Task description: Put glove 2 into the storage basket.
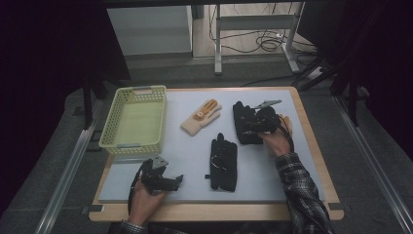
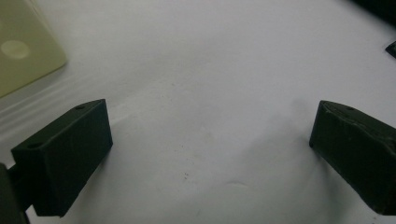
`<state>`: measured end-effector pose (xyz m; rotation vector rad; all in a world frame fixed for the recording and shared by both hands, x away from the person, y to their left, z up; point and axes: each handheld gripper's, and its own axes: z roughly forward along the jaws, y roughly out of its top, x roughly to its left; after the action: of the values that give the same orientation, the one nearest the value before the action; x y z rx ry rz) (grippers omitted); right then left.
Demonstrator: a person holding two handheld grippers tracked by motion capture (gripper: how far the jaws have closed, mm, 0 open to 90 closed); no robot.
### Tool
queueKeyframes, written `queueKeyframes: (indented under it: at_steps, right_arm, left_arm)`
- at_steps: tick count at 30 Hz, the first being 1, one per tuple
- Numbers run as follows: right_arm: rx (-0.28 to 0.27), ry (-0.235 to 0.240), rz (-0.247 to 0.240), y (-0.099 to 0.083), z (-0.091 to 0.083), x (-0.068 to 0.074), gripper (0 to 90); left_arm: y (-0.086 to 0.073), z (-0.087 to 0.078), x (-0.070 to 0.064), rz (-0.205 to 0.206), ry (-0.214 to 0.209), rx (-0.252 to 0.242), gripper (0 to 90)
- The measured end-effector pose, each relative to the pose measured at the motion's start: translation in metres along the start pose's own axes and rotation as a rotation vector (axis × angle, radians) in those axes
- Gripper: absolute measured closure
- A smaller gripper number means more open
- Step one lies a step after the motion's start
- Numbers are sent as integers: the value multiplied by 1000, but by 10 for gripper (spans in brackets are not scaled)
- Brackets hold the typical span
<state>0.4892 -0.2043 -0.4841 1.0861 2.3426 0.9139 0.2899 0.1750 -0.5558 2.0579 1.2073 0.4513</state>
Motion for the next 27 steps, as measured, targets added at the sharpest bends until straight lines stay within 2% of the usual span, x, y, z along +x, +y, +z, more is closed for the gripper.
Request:
queueKeyframes:
  at_steps: [2, 6, 10, 14, 15, 16, 17, 20, 22, 27]
  right_arm:
    - [6, -6, 2, 1, 3, -1, 481]
    - [30, 0, 6, 1, 17, -3, 415]
    - [47, 5, 17, -3, 33, -6, 307]
    - [73, -4, 2, -5, 43, -8, 287]
    - [69, -4, 3, -4, 44, -7, 307]
    - [71, 6, 14, -3, 45, -7, 389]
    - [71, 6, 14, -3, 45, -7, 389]
    - [66, 3, 32, -3, 44, -6, 518]
    - [70, 26, 39, -2, 42, -3, 729]
    - [76, 13, 35, 0, 41, 1, 772]
  left_arm:
    - [0, 0, 0, 0, 0, 0, 0]
    - [0, 0, 0, 0, 0, 0, 0]
    - [0, 0, 0, 0, 0, 0, 0]
    - [0, 0, 0, 0, 0, 0, 0]
    - [0, 0, 0, 0, 0, 0, 0]
    - [0, 0, 0, 0, 0, 0, 0]
    - [0, 0, 0, 0, 0, 0, 0]
    - [0, 0, 0, 0, 0, 0, 0]
    - [0, 0, 0, 0, 1, 0, 0]
    - [0, 0, 0, 0, 0, 0, 0]
